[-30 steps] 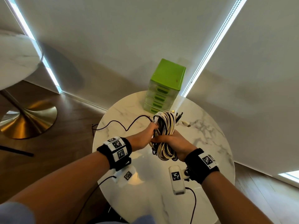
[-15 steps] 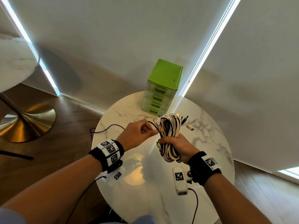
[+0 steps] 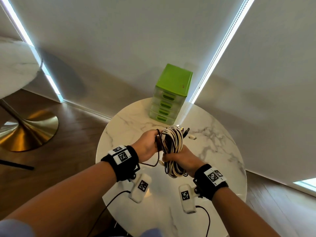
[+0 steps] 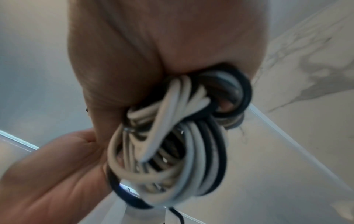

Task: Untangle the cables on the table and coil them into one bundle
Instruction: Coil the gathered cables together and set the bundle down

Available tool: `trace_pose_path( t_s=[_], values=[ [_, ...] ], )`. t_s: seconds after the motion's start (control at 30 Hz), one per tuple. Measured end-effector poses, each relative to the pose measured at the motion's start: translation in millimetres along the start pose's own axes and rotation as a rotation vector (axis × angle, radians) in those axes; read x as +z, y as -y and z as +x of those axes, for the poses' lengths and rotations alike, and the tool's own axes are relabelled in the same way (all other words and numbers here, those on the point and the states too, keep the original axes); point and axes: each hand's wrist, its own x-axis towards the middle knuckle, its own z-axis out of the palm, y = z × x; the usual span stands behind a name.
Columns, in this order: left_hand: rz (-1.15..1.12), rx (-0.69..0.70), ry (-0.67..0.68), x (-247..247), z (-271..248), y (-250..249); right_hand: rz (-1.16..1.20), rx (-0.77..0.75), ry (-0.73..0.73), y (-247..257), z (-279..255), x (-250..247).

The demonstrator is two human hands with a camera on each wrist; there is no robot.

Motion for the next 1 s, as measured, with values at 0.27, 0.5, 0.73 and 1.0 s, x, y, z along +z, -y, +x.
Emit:
trace_pose_path(
  t_s=[0.27, 0.5, 0.73, 1.0],
  values=[
    [-0.280, -0.003, 0.028, 19, -3, -3, 0.096, -0.061, -0.032, -2, 1, 4],
    [-0.234, 0.095, -0.036, 15, 5, -2, 0.320, -0.075, -0.067, -2, 1, -1],
    [0.620, 0.183, 0.091, -23, 2, 36, 0.785, -0.045, -0.183, 15, 9, -21],
    [0.945, 0.175, 0.251, -26, 1, 50, 0.994, -0.018, -0.024, 33, 6, -22]
  ],
)
